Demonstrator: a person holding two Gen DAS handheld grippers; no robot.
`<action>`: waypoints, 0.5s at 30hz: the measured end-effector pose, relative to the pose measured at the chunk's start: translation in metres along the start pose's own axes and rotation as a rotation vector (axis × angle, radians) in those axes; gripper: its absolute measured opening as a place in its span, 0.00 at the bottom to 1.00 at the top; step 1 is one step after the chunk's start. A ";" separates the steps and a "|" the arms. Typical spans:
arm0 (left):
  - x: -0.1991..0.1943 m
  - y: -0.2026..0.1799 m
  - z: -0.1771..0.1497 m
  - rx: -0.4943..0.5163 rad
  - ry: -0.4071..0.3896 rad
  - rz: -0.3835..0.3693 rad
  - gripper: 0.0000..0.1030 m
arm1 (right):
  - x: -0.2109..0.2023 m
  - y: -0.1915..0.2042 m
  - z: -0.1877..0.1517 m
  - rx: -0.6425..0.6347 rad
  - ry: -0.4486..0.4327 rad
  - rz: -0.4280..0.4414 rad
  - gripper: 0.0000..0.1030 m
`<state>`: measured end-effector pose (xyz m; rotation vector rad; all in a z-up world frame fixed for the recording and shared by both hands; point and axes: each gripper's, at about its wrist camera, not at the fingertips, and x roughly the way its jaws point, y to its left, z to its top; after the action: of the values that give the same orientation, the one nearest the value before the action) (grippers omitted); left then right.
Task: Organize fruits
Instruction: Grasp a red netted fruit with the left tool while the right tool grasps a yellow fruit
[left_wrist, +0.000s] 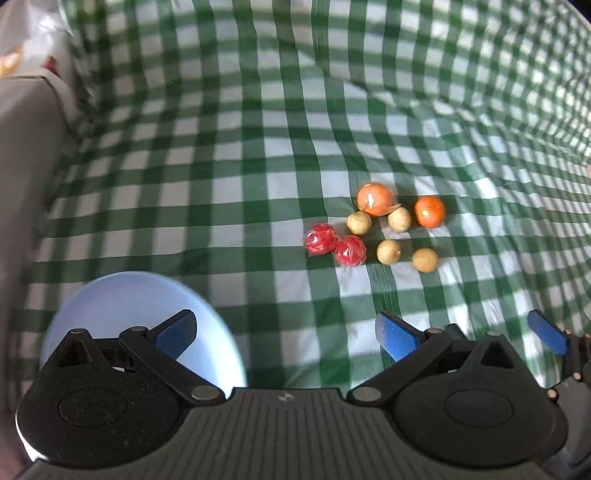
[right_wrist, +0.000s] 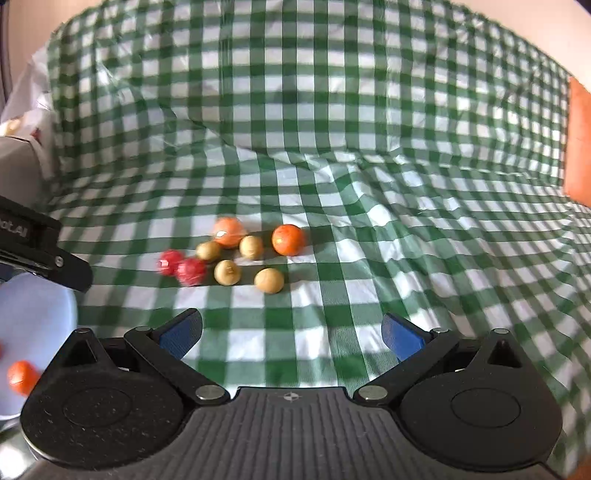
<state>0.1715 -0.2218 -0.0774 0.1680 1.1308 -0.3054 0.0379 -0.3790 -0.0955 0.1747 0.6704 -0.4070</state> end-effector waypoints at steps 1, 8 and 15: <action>0.013 -0.003 0.006 -0.010 0.014 -0.006 1.00 | 0.017 -0.002 0.001 -0.006 0.012 0.001 0.99; 0.065 -0.002 0.033 -0.167 0.042 -0.013 1.00 | 0.094 -0.007 0.003 -0.044 0.050 0.048 0.98; 0.091 -0.005 0.043 -0.225 0.050 -0.032 0.93 | 0.124 -0.009 0.008 -0.057 0.004 0.081 0.71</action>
<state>0.2430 -0.2530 -0.1419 -0.0416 1.2092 -0.2007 0.1265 -0.4277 -0.1682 0.1485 0.6757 -0.3098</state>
